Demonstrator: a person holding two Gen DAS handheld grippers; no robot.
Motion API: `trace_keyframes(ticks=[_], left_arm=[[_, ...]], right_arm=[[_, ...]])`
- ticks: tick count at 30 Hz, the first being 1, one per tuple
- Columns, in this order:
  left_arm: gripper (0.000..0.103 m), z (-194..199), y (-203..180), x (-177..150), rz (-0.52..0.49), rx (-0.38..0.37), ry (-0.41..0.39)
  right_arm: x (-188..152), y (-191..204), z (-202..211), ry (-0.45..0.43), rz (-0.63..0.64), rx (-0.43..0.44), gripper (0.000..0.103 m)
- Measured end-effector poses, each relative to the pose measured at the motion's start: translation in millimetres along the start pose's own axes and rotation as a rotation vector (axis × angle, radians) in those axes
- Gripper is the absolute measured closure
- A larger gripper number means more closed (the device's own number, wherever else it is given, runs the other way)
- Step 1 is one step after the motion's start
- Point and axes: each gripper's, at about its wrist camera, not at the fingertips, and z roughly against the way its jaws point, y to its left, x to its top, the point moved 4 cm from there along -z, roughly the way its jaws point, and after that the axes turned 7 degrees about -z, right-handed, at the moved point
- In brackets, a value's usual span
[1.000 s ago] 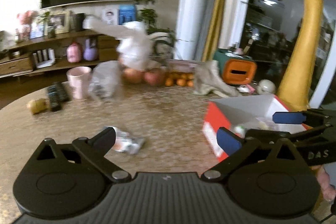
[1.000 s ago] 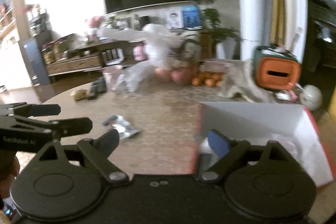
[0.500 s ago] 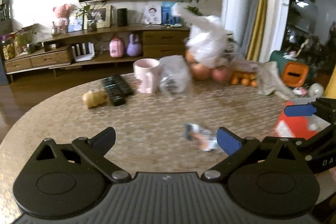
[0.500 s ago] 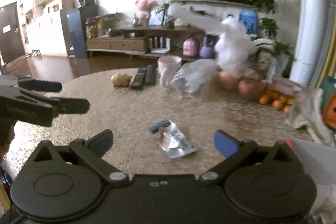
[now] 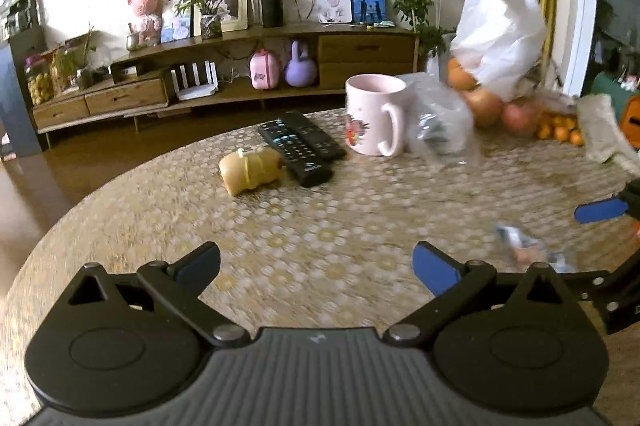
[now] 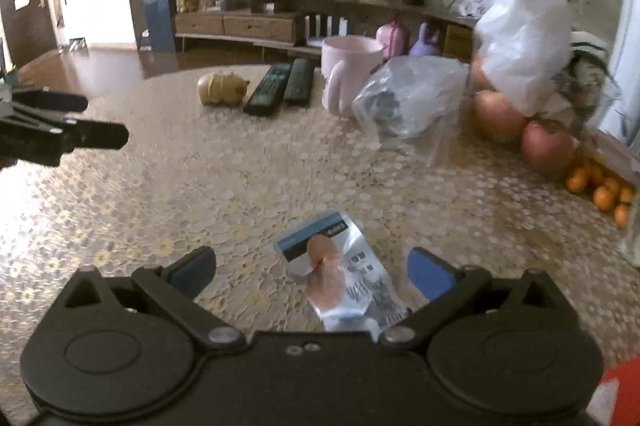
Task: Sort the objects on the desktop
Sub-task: 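Withdraw both tools from the shoebox toward the remaining table items, then grasp the yellow bread roll with the left tool while the right tool grasps the printed snack packet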
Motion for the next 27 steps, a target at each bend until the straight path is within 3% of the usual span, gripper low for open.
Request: trace_keyframes(ticks=[9, 11, 14, 27], left_arm=[[0.0, -71.1, 29.9, 5.0, -0.01, 0.039, -0.007], [0.0, -86.1, 38.2, 11.2, 0.015, 0.068, -0.012], [0.0, -107.5, 52.8, 20.8, 0.082, 0.077, -0.014], [0.0, -182.9, 77.8, 38.0, 0.128, 0.114, 0.021]], right_arm=[[2.2, -6.8, -46.1, 0.055, 0.059, 0.018, 0.004], [2.3, -7.8, -51.3, 0.06, 0.052, 0.019, 0.01], [1.9, -6.5, -56.7, 0.067, 0.058, 0.026, 0.016], [4.9, -10.4, -66.8, 0.053, 0.033, 0.056, 0.025]])
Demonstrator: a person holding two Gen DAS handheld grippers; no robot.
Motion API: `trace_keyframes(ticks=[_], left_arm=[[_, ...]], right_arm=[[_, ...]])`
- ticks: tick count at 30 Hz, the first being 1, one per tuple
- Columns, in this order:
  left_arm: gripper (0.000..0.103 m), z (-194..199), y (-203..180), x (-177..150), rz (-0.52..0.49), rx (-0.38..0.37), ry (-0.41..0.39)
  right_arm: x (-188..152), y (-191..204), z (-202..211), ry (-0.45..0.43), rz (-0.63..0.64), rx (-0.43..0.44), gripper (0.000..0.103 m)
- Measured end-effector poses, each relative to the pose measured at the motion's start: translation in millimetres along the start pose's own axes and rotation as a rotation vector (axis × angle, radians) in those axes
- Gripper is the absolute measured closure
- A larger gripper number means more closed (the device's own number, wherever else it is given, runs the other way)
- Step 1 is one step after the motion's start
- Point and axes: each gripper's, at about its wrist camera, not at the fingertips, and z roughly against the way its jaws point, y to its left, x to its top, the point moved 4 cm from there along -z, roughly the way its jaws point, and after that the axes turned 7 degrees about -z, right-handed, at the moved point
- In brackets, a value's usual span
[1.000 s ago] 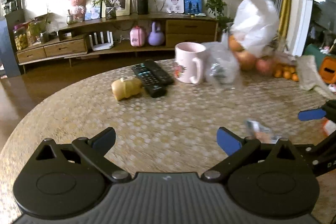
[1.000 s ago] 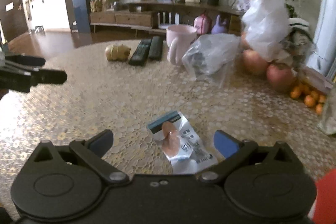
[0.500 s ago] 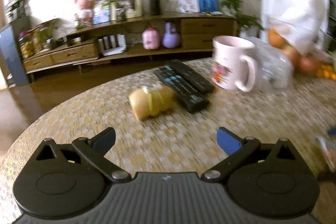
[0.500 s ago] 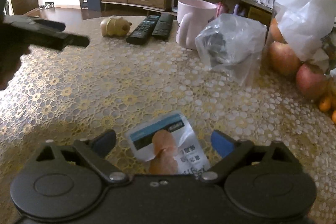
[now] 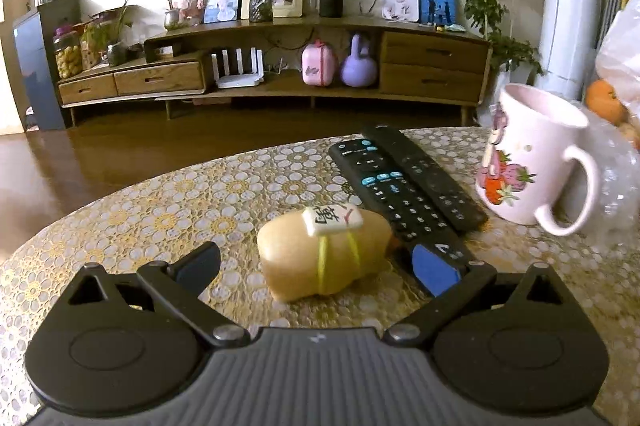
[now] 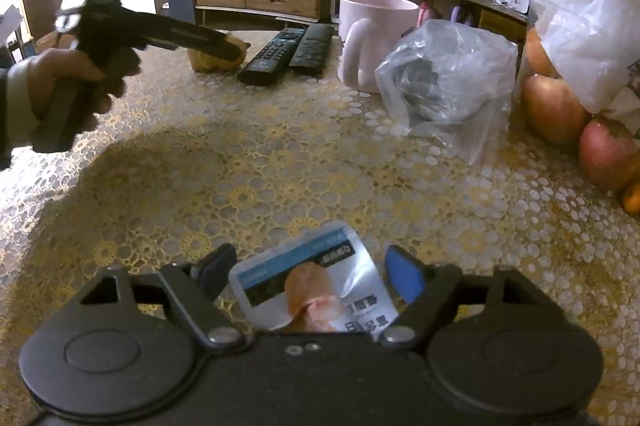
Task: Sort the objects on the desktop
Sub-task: 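Grasp the yellow bread roll with the left tool while the right tool grasps the printed snack packet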
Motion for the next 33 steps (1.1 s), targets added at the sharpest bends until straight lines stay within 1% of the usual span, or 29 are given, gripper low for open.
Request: trace_keyframes(ticks=[5, 6, 7, 8, 11, 13, 16, 21, 27, 33], left_arm=[[0.002, -9.0, -3.6, 1.3, 0.003, -0.017, -0.009], [0.008, -9.9, -4.7, 1.1, 0.003, -0.019, -0.009], [0.018, -10.2, -4.9, 1.1, 0.009, -0.023, -0.011], [0.023, -10.4, -4.3, 1.0, 0.02, -0.027, -0.01], [0.025, -10.2, -3.5, 1.6, 0.023, -0.023, -0.007], [0.028, -8.2, -3.2, 0.9, 0.019, -0.018, -0.011], [0.031, -2.7, -2.0, -1.0, 0.045, -0.035, -0.017], [0.033, 14.4, -4.3, -1.9, 0.039, -0.039, -0.031], [0.033, 48.8, -9.8, -3.9, 0.015, -0.048, -0.042], [0.033, 101.9, -17.5, -11.7, 0.003, -0.069, -0.045]], right_arm=[[-0.1, 0.5, -0.5, -0.013, 0.0, 0.005, 0.03], [0.2, 0.5, -0.3, -0.017, 0.0, 0.002, 0.032], [0.4, 0.4, -0.3, -0.02, 0.001, 0.002, 0.034], [0.6, 0.7, -0.2, -0.021, 0.002, 0.002, 0.036], [1.9, 1.7, 0.8, -0.038, 0.003, -0.016, 0.042], [3.0, 1.9, 3.1, -0.048, 0.004, -0.024, 0.049], [4.1, 2.3, 8.9, -0.06, 0.004, -0.037, 0.058], [3.7, 3.9, 19.4, -0.064, 0.007, -0.057, 0.067], [0.2, 5.4, 39.2, -0.077, -0.018, -0.064, 0.068], [-4.6, 6.4, 69.0, -0.107, -0.058, -0.058, 0.069]])
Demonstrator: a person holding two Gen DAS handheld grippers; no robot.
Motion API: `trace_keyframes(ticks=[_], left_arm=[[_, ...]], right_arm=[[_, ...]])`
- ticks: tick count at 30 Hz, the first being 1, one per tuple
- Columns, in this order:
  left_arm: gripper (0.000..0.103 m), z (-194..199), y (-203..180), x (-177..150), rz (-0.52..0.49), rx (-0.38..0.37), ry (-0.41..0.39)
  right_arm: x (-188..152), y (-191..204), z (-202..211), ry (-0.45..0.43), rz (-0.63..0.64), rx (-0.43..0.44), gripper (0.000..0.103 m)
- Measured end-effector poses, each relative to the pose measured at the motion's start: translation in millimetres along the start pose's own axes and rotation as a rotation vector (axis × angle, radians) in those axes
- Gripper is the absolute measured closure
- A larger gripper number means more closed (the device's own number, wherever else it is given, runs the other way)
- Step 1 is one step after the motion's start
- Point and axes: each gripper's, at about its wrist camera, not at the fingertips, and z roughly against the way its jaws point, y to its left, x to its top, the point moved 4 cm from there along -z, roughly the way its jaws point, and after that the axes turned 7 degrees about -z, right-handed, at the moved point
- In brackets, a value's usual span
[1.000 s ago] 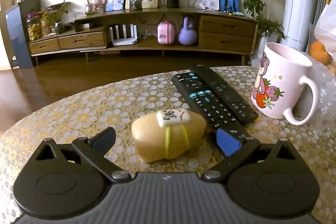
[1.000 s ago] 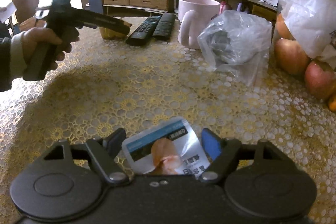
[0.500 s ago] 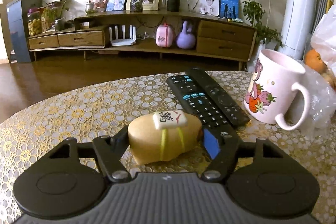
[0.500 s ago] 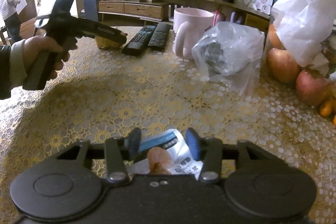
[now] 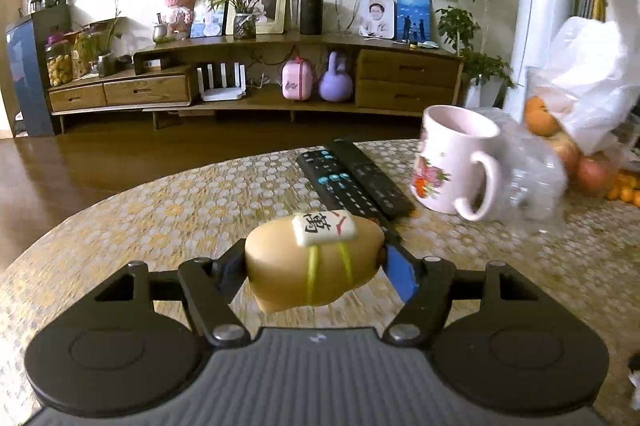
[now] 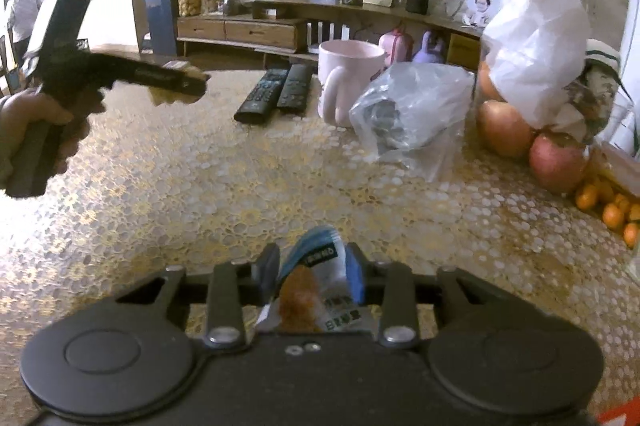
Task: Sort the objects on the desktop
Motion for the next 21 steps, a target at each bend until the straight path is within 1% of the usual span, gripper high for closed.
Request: trace_keyframes(ticks=[3, 8, 9, 10, 13, 16, 17, 21], left_arm=[[0.033, 28.5, -9.2, -7.2, -0.003, -0.027, 0.013], [0.033, 74.0, -27.4, -26.1, -0.032, -0.069, 0.046], [0.033, 81.8, -32.4, -29.9, -0.037, -0.078, 0.052], [0.033, 90.6, -38.1, -34.3, -0.039, -0.09, 0.056], [0.033, 112.8, -52.3, -43.0, -0.053, -0.122, 0.066], [0.033, 131.4, -66.1, -50.3, -0.048, -0.145, 0.075], [0.033, 135.5, -70.1, -52.1, -0.046, -0.152, 0.081], [0.033, 154.2, -91.2, -55.7, -0.065, -0.188, 0.081]], right_arm=[[-0.9, -4.4, 14.8, -0.014, -0.045, 0.003, 0.069], [-5.4, -9.0, 39.7, -0.026, -0.083, -0.026, 0.072], [-6.4, -10.0, 44.5, -0.027, -0.091, -0.031, 0.073], [-7.1, -11.7, 50.0, -0.03, -0.104, -0.035, 0.078], [-7.6, -16.7, 63.4, -0.03, -0.14, -0.044, 0.083], [-7.5, -20.0, 74.8, -0.034, -0.162, -0.071, 0.094], [-7.3, -21.3, 78.4, -0.036, -0.177, -0.073, 0.096], [-7.1, -25.2, 94.5, -0.062, -0.183, -0.087, 0.097]])
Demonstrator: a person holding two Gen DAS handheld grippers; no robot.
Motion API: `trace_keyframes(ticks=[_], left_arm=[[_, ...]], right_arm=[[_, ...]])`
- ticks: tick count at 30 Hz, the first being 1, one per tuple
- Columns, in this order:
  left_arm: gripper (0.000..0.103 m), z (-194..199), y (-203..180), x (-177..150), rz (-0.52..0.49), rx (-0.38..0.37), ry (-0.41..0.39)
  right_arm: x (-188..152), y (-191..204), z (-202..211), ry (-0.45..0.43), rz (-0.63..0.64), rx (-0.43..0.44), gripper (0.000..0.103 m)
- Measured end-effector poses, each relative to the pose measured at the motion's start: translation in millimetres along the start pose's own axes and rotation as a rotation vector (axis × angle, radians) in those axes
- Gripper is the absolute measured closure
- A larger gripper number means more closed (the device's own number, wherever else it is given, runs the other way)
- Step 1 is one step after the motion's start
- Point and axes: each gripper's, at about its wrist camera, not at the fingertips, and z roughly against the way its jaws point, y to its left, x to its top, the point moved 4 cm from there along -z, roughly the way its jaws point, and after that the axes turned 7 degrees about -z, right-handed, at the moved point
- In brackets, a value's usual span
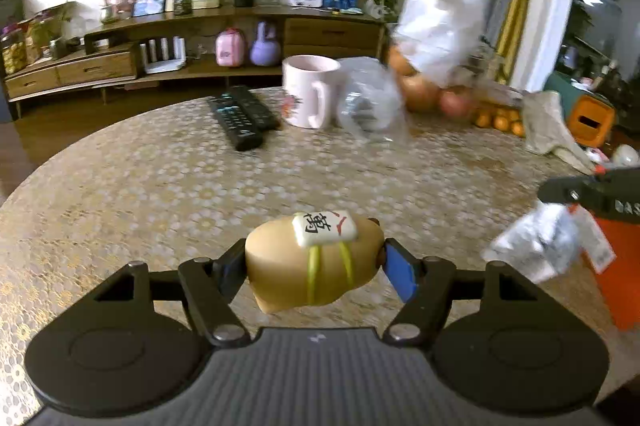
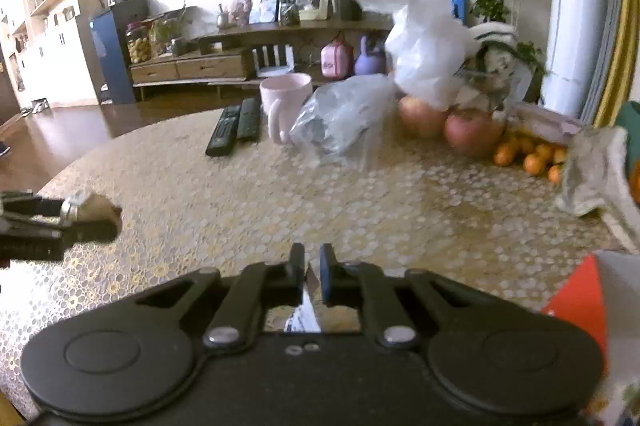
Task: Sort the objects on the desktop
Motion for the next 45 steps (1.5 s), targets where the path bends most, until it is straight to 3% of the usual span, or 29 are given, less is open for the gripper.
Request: trace_keyframes(ticks=[13, 16, 18, 28, 33, 39, 43, 45], left_arm=[[0.033, 38.8, -67.8, 25.8, -0.087, -0.102, -0.056], [0.033, 44.9, -74.0, 26.4, -0.09, -0.108, -0.065], [0.033, 45.6, -73.0, 23.1, -0.085, -0.104, -0.059], [0.033, 29.7, -48.0, -2.5, -0.1, -0.047, -0.049], [0.033, 13.7, -30.3, -16.0, -0.099, -0.029, -0.035], [0.033, -2.5, -9.8, -30.1, -0.074, -0.022, -0.012], [0.033, -9.0, -1.6, -34.6, -0.059, -0.023, -0.002], [0.033, -11.2, -1.5, -35.2, -0.059, -0.026, 0.002]], right_arm=[[11.5, -24.2, 66.1, -0.075, -0.046, -0.03, 0.098], [4.3, -19.1, 67.2, -0.046, -0.026, -0.005, 0.076], [-3.7, -13.1, 61.2, -0.024, -0.008, 0.002, 0.076], [-30.5, 20.8, 5.0, 0.054, 0.064, 0.033, 0.051], [-48.8, 53.1, -29.3, 0.109, 0.15, 0.061, 0.052], [-59.4, 76.8, -59.3, 0.119, 0.235, 0.033, 0.056], [-63.2, 78.7, -69.6, 0.136, 0.264, -0.012, 0.088], [-64.6, 78.7, -67.0, 0.133, 0.274, -0.025, 0.095]])
